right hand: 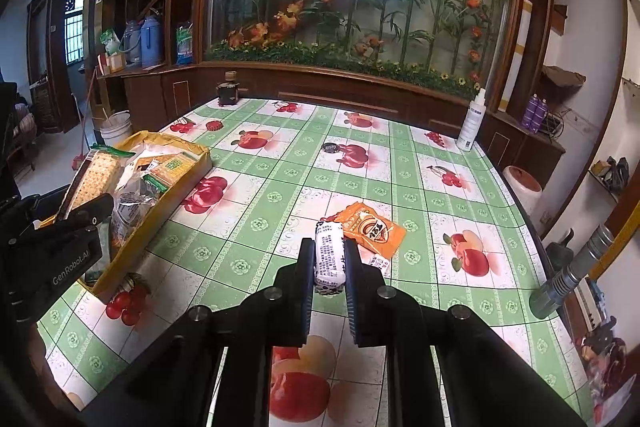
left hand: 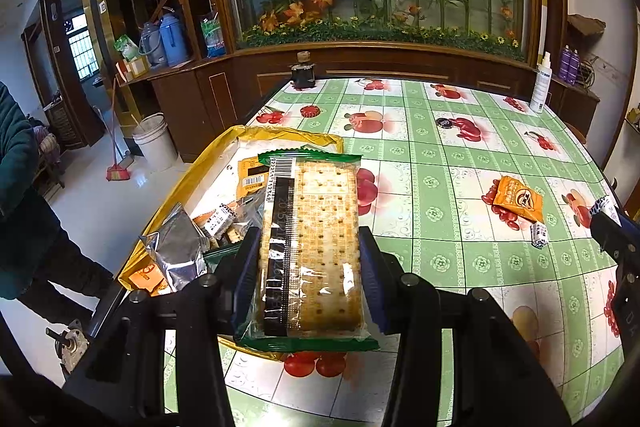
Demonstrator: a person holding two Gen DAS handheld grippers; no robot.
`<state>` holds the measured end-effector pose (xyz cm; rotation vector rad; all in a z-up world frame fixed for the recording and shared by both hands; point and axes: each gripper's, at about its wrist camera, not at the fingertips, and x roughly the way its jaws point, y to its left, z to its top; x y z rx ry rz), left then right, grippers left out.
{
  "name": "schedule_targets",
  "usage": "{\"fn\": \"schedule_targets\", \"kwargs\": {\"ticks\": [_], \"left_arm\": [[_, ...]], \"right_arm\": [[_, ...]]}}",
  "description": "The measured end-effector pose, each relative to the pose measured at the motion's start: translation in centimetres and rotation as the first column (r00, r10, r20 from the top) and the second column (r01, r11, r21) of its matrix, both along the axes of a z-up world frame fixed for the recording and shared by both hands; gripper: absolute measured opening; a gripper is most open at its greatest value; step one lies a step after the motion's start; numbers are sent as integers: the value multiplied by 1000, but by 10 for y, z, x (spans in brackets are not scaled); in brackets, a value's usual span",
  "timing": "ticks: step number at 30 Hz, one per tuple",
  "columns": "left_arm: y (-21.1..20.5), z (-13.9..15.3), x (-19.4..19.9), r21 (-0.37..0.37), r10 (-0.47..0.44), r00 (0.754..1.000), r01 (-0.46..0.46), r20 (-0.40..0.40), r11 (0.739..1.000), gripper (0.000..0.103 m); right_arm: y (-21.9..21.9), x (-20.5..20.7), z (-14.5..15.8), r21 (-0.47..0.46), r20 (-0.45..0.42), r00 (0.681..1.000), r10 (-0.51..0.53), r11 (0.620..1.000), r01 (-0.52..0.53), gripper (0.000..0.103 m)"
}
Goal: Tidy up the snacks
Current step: 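Carry the cracker stick pack over the tray with the left tool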
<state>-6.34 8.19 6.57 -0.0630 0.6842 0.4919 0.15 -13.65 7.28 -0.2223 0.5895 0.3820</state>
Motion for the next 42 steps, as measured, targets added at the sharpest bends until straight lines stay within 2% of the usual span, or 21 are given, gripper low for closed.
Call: {"fn": "schedule_targets", "kwargs": {"ticks": [23,29,35,38,42], "left_arm": [[33,-6,-5,-8,65,998,-65,-4,998,45],[54,-7,-9,-24,98,995,-98,-2,995,45],[84,-13,-12,-62,143,990,-143,-14,988,45],[96,-15,-10,-80,157,987,-158,-18,984,45],[109,-18,-3,-96,162,986,-164,-23,982,45]], "right_arm": [[34,2,-1,11,-10,996,92,996,-92,14],[52,12,-2,92,-73,982,175,981,-169,14],[73,37,-11,290,-208,925,316,924,-250,14],[87,54,-18,409,-277,876,395,873,-264,14],[106,71,-23,503,-317,827,464,822,-268,14]]}}
